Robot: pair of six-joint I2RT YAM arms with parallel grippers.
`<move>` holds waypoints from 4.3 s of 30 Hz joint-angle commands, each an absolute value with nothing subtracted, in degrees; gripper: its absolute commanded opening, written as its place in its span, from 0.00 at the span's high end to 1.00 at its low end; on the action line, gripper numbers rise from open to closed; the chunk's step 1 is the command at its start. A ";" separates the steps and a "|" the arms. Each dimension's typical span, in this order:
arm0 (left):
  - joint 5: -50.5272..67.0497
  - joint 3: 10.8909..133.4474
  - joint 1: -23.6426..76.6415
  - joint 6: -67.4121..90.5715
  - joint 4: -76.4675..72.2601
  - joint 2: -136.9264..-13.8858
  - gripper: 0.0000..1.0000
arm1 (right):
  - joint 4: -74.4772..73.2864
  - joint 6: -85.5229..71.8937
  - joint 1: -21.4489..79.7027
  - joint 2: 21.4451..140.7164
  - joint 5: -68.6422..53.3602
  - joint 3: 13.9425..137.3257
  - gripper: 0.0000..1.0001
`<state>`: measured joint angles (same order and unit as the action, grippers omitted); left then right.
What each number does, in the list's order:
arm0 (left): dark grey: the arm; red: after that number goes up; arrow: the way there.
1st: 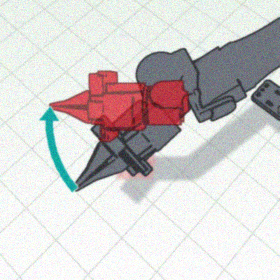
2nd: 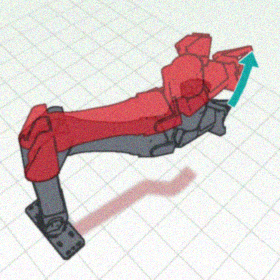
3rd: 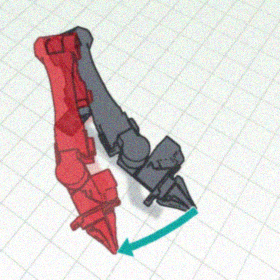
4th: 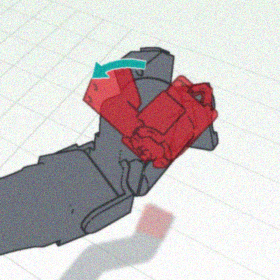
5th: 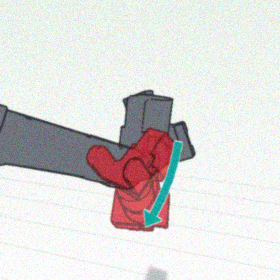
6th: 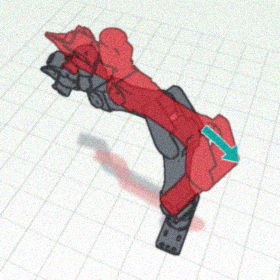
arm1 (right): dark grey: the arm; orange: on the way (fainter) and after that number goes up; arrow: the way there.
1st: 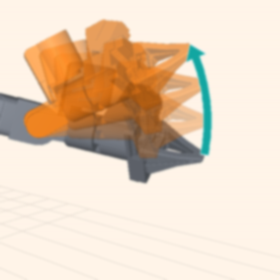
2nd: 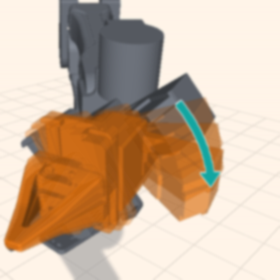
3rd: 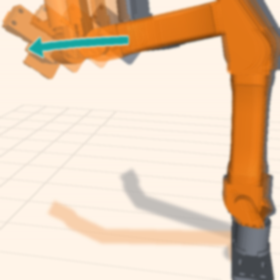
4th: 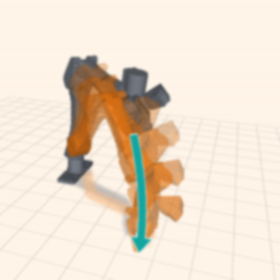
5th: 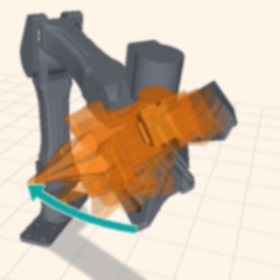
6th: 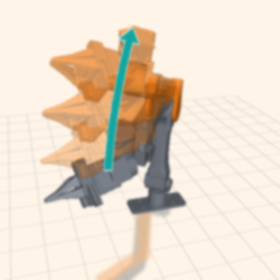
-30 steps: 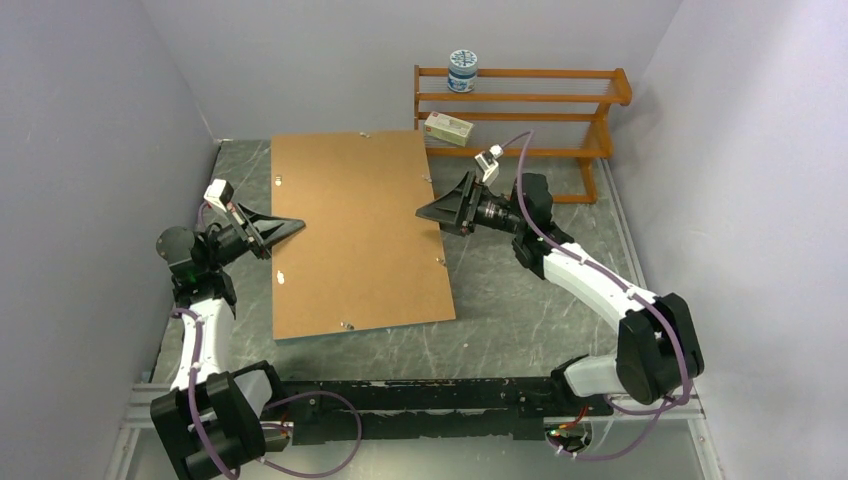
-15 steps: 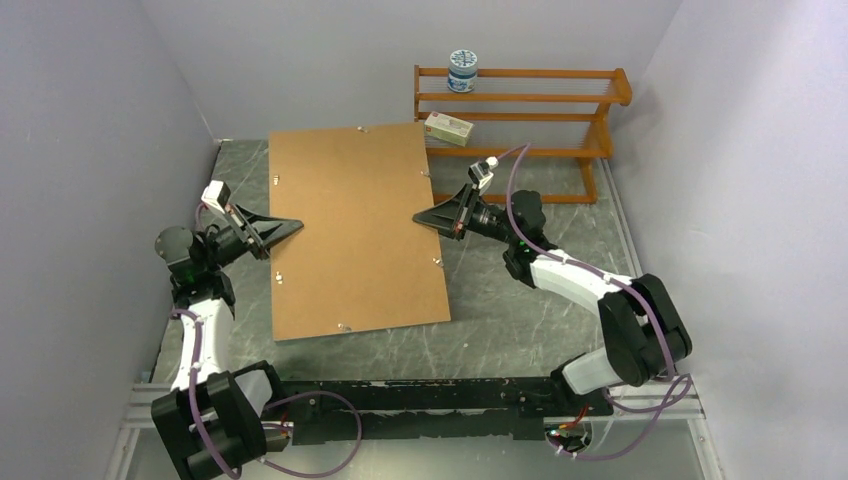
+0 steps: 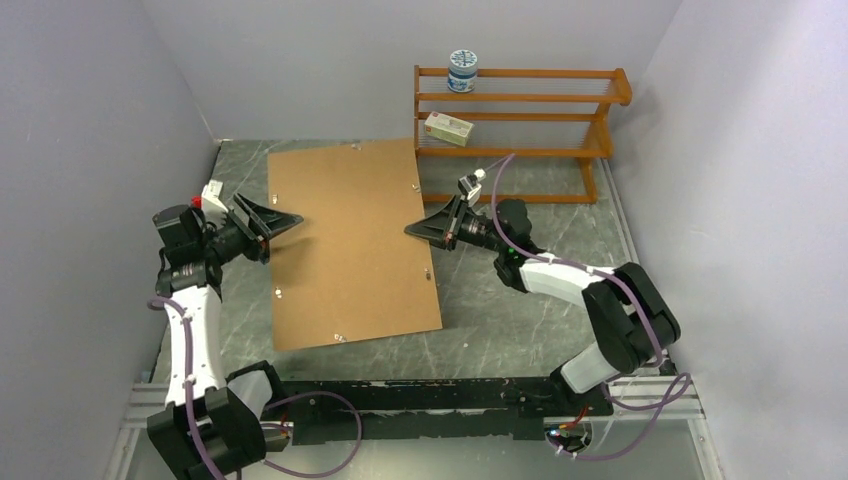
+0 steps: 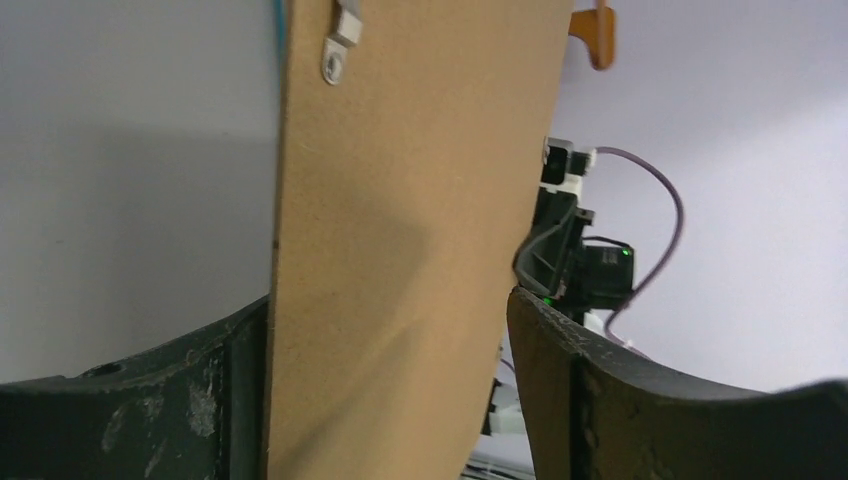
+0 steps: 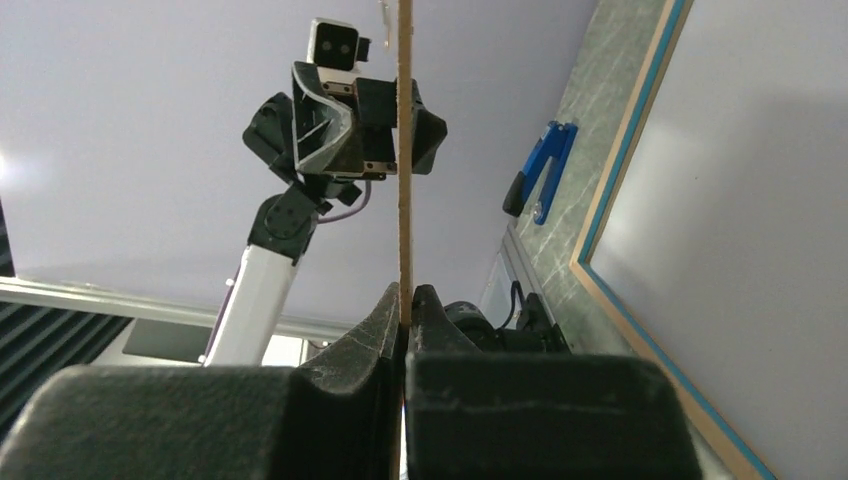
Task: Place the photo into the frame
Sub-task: Place the photo frame item in the photo frame.
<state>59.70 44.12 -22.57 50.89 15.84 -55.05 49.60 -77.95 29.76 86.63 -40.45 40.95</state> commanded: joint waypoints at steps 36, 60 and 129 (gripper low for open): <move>14.51 38.32 -23.14 43.73 18.67 -65.22 0.25 | 58.51 -73.75 31.86 113.99 -36.97 52.88 1.00; 12.50 34.19 -23.16 43.51 13.11 -71.58 0.34 | 55.55 -71.04 31.03 123.74 -37.46 64.59 1.00; 19.79 53.04 -23.14 33.74 33.60 -76.45 0.25 | 3.57 -46.38 30.89 117.89 -27.30 78.53 0.14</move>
<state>20.10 52.16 -23.22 35.24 32.14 -77.08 14.04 -52.29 31.03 121.89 -32.80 74.67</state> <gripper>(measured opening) 0.752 0.852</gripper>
